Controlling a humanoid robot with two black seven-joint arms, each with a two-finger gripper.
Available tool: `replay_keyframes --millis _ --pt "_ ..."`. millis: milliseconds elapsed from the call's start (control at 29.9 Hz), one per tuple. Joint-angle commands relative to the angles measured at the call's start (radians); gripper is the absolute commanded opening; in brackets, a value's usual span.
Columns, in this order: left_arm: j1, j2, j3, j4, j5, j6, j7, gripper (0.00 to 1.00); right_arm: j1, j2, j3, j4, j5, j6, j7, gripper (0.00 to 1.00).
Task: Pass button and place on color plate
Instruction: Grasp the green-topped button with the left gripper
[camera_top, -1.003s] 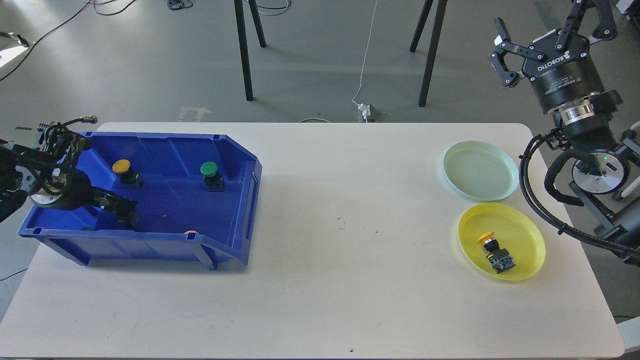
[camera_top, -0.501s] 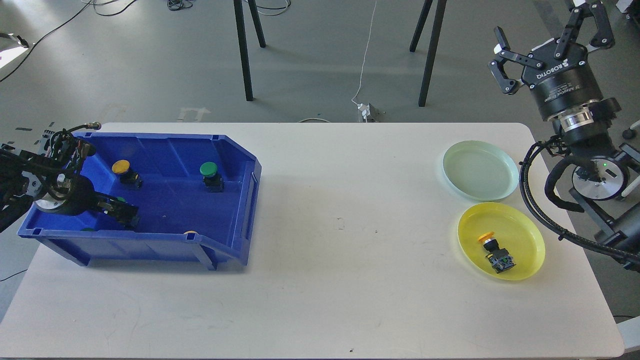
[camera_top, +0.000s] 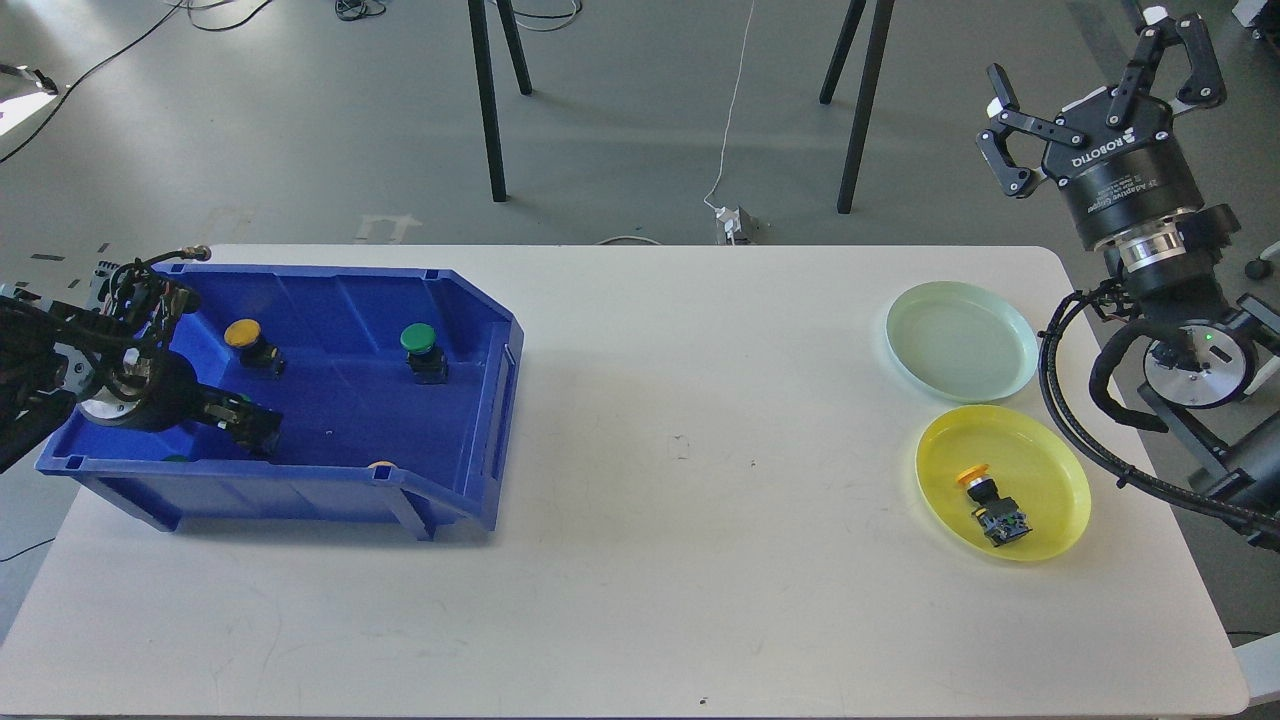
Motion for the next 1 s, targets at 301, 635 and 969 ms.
replay_keyframes --millis 301,635,969 --pt "0.0 0.004 0.0 0.004 0.004 0.0 0.0 0.31 -0.013 0.0 0.001 0.0 0.0 0.0 0.0 0.98" --pt "-0.015 0.015 -0.009 -0.054 0.003 0.0 0.0 0.12 -0.014 0.0 0.002 0.0 0.0 0.0 0.0 0.98" --pt "-0.193 0.243 -0.044 -0.442 0.001 0.0 0.0 0.12 -0.016 -0.002 0.007 0.0 0.0 -0.002 0.0 0.98"
